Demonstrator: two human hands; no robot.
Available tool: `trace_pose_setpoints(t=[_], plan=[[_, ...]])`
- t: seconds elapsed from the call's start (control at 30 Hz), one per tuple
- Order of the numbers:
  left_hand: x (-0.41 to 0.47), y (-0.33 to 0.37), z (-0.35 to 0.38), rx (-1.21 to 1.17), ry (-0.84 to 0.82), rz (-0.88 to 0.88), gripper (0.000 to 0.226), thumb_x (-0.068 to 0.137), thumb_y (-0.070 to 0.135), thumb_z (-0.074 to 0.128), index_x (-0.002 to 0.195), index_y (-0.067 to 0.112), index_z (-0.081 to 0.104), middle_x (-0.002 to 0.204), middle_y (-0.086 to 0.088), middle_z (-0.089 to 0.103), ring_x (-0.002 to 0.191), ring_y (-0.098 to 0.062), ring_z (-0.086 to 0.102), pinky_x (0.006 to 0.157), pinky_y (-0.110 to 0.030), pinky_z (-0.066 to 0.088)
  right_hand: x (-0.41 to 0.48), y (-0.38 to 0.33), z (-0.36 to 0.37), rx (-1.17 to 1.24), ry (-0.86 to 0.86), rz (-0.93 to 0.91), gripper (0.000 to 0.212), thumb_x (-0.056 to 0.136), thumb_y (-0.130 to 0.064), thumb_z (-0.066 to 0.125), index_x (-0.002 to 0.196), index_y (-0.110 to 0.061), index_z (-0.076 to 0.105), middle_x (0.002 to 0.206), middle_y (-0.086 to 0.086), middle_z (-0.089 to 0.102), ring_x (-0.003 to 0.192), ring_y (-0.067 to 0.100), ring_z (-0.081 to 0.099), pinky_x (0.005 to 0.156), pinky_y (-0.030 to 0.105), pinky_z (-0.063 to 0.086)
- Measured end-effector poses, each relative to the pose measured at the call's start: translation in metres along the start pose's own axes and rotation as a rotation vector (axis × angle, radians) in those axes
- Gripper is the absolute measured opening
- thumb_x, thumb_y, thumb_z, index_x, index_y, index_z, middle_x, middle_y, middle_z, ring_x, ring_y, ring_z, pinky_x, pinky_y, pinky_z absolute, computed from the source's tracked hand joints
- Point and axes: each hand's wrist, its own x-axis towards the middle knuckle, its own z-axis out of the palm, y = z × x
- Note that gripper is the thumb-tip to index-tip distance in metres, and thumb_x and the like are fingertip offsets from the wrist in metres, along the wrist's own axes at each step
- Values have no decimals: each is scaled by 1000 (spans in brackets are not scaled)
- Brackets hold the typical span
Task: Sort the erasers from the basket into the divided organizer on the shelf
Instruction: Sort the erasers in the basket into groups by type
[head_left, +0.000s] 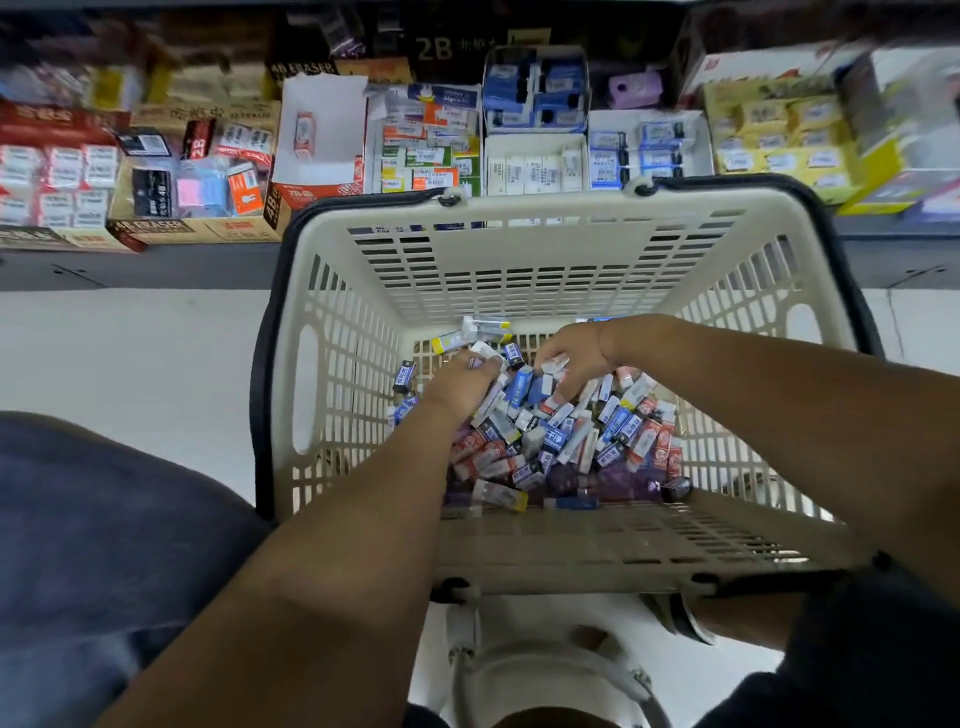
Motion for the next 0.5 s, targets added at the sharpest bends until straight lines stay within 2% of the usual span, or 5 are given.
trace_pose_setpoints(t=[0.1, 0.2, 0.33, 0.4, 0.5], plan=[[-9, 2, 6, -80, 10, 11, 37, 95, 44, 52, 124, 20, 55, 131, -10, 54, 116, -31, 52, 99, -37, 42, -9, 6, 2, 47, -94, -11, 37, 79, -28, 76, 112, -36, 61, 144, 1, 41, 130, 28, 43, 104, 40, 40], [-28, 10, 15, -125, -86, 56, 36, 94, 47, 51, 118, 21, 55, 112, -4, 59, 105, -25, 55, 93, -36, 43, -25, 19, 6, 66, -203, 5, 40, 77, -14, 75, 87, -52, 65, 139, 6, 46, 122, 37, 50, 99, 45, 46], [-52, 21, 44, 58, -289, 160, 56, 94, 54, 47, 140, 21, 42, 141, -8, 45, 129, -28, 44, 107, -38, 35, -59, 38, 2, -59, -522, 207, 60, 82, -29, 72, 136, -33, 48, 133, -6, 50, 127, 22, 46, 112, 42, 31], [-65, 32, 50, 98, -418, 170, 67, 93, 62, 42, 148, 27, 29, 156, -6, 24, 141, -29, 28, 114, -43, 25, -72, 44, -1, -154, -714, 284, 59, 78, -45, 71, 133, -32, 52, 128, -13, 54, 127, 13, 43, 114, 35, 25], [-79, 48, 44, 26, -685, 125, 63, 96, 62, 31, 150, 31, 23, 158, 5, 20, 144, -19, 21, 114, -40, 18, -74, 31, -7, -159, -653, 271, 58, 85, -42, 63, 138, -24, 46, 148, -1, 39, 140, 24, 28, 116, 45, 21]])
